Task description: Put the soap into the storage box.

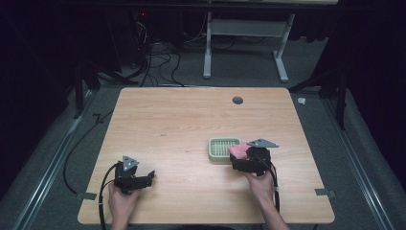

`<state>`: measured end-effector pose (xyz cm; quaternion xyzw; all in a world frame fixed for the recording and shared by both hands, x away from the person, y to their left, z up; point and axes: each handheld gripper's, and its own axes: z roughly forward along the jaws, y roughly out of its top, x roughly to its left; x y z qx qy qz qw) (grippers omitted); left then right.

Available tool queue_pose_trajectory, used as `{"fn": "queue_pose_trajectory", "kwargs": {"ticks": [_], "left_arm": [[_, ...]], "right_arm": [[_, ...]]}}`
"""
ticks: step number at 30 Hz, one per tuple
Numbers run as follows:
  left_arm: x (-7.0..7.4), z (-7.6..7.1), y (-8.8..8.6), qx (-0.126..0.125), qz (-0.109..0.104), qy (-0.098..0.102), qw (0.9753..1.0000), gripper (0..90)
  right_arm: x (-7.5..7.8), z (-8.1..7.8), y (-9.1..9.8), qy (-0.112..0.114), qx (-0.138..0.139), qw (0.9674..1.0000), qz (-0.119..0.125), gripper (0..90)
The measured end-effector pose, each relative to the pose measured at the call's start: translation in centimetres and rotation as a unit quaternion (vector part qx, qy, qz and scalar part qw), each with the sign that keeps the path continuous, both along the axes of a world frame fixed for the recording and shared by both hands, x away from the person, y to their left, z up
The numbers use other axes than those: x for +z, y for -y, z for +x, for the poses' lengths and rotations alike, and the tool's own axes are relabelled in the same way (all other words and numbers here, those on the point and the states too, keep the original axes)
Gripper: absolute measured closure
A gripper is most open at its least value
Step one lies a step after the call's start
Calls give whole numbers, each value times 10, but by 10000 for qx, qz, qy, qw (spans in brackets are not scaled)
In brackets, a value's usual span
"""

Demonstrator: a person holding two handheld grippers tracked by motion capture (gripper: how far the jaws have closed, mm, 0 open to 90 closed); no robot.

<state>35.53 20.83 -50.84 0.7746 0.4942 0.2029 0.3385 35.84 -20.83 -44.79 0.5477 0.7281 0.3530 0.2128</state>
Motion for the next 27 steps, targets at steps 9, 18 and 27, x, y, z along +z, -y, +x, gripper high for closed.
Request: {"fn": "queue_pose_trajectory", "kwargs": {"ticks": [9,18,27], "left_arm": [[0,0,0,-9,0,5,10000,131],[0,0,0,-15,-1,5,10000,132],[0,0,0,-25,-2,4,10000,133]], "right_arm": [[2,18,-17,-55,11,9999,114,137],[0,33,-34,-143,-1,9999,62,137],[-10,43,-44,-310,-165,9994,20,137]]}}
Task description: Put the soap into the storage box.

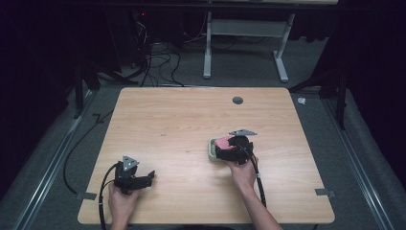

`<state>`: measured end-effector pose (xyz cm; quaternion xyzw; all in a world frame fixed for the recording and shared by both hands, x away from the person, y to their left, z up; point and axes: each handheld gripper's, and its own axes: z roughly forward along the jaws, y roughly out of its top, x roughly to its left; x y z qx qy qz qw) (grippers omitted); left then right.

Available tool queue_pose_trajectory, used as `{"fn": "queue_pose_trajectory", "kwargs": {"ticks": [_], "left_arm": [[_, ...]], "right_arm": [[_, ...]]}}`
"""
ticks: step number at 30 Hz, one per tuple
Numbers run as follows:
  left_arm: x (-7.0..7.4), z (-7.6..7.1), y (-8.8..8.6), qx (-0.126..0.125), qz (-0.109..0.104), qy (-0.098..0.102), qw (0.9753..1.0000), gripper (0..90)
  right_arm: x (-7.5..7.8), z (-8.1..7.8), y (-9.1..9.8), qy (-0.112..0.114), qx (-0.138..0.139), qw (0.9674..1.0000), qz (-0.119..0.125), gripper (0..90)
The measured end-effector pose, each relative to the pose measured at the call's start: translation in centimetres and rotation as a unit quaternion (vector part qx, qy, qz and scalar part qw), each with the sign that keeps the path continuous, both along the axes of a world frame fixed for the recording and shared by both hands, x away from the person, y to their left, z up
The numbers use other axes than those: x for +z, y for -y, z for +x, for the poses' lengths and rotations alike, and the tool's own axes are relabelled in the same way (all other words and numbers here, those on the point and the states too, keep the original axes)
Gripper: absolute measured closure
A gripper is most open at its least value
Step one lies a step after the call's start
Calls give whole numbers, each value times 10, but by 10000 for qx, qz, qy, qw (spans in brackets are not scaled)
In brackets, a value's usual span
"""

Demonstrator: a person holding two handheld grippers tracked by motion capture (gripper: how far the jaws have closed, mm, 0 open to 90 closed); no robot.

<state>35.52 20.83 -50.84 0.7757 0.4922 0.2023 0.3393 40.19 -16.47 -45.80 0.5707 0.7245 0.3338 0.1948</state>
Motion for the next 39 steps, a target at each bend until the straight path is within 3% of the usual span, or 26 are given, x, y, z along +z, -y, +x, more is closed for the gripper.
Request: {"fn": "queue_pose_trajectory", "kwargs": {"ticks": [19,28,39], "left_arm": [[0,0,0,-12,4,-5,10000,132],[0,0,0,-13,5,-6,10000,132],[0,0,0,-12,5,-5,10000,132]], "right_arm": [[-14,9,-9,-194,-186,9996,-125,135],[-14,8,-9,-88,-199,9996,-164,133],[-12,5,-6,-35,-161,9999,-29,132]]}}
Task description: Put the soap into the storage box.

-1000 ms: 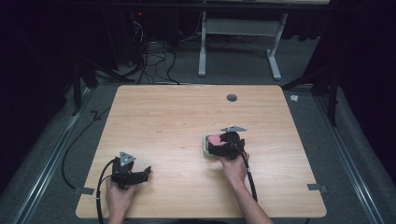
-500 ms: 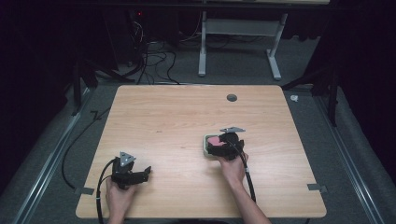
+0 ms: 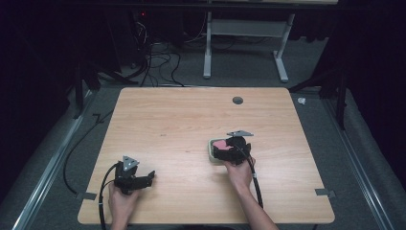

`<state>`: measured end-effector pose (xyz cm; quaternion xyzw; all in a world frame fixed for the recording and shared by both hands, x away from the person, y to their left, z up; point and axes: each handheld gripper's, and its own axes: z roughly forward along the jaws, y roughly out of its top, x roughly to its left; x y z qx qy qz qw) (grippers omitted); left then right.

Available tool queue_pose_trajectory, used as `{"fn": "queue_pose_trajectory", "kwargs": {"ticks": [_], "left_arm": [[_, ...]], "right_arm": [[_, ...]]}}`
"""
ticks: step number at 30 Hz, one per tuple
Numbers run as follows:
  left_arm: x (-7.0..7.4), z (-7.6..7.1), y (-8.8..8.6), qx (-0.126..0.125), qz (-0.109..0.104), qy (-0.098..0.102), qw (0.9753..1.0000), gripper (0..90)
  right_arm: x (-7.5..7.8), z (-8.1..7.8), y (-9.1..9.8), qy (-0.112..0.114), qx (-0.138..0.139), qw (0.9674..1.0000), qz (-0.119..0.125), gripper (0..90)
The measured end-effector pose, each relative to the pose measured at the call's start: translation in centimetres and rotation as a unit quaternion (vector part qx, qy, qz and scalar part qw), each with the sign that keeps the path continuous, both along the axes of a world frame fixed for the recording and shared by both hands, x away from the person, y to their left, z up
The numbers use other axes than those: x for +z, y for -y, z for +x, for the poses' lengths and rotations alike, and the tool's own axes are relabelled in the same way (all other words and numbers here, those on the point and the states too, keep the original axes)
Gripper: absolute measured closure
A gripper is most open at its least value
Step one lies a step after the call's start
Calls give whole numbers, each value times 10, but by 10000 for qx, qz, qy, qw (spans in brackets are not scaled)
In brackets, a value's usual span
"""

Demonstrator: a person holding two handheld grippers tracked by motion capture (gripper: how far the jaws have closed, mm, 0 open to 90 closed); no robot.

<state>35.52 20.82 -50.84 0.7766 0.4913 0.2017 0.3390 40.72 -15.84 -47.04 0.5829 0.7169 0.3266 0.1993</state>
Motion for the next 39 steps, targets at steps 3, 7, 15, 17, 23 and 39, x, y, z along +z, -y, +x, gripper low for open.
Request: {"fn": "queue_pose_trajectory", "kwargs": {"ticks": [3,7,15,17,23,39], "left_arm": [[0,0,0,0,1,0,10000,132],[0,0,0,-1,0,1,10000,132],[0,0,0,-2,2,1,10000,132],[0,0,0,-2,2,0,10000,132],[0,0,0,-1,1,0,10000,132],[0,0,0,4,-2,4,10000,132]], "right_arm": [[0,-2,2,26,31,10000,77,138],[6,-4,4,192,75,9996,189,148],[8,-7,7,221,185,9994,191,168],[8,-7,8,258,215,9993,166,171],[14,-12,18,400,285,9987,168,195],[26,-24,46,633,333,9972,207,222]]}}
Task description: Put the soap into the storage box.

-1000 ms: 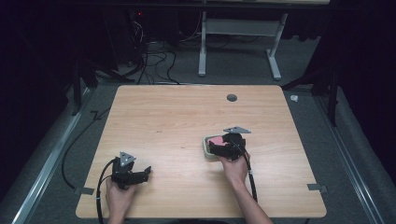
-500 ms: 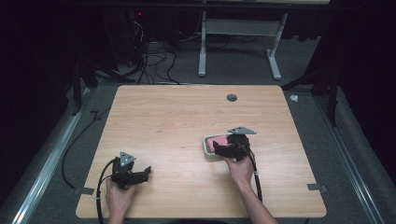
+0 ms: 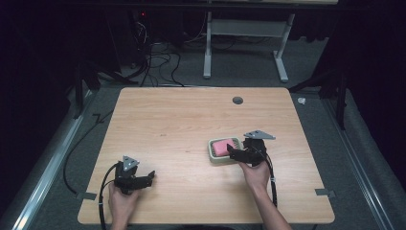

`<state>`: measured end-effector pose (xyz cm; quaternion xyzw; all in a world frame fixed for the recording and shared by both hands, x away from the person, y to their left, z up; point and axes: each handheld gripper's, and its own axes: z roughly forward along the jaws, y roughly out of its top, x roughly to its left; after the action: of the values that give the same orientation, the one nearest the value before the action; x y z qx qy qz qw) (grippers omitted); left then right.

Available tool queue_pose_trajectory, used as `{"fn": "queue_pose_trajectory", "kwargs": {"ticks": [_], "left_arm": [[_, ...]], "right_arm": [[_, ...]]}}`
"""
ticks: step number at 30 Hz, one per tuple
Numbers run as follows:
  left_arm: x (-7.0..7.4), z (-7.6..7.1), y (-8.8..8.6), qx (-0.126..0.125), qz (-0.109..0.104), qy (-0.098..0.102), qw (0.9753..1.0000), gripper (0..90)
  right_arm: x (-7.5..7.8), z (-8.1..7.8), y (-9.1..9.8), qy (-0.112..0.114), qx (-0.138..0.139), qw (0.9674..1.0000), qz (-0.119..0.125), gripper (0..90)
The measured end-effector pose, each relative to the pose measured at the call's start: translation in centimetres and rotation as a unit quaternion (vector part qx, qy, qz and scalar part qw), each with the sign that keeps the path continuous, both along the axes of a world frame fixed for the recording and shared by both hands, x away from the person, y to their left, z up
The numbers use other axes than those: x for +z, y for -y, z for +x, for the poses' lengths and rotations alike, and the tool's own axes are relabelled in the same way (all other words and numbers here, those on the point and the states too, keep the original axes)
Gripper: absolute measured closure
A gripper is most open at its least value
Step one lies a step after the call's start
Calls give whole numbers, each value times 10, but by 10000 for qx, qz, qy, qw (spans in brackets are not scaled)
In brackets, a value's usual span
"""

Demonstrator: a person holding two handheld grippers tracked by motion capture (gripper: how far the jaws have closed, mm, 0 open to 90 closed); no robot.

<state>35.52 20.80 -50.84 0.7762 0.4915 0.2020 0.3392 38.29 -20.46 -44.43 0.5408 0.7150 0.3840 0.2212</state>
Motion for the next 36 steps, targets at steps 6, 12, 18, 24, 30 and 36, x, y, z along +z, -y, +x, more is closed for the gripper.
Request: {"fn": "queue_pose_trajectory", "kwargs": {"ticks": [6,12,18,24,30,36], "left_arm": [[0,0,0,0,1,0,10000,132],[0,0,0,-5,3,-2,10000,132],[0,0,0,-5,4,-3,10000,132],[0,0,0,-6,3,-3,10000,132],[0,0,0,-5,4,-3,10000,132],[0,0,0,-5,4,-3,10000,132]], "right_arm": [[4,-5,9,50,-28,10000,17,226],[8,-10,17,114,-60,9999,31,229],[10,-13,23,142,-71,9999,33,230],[10,-17,31,156,-109,9998,30,233],[8,-23,41,168,-183,9997,29,236],[8,-28,50,195,-246,9995,30,239]]}}
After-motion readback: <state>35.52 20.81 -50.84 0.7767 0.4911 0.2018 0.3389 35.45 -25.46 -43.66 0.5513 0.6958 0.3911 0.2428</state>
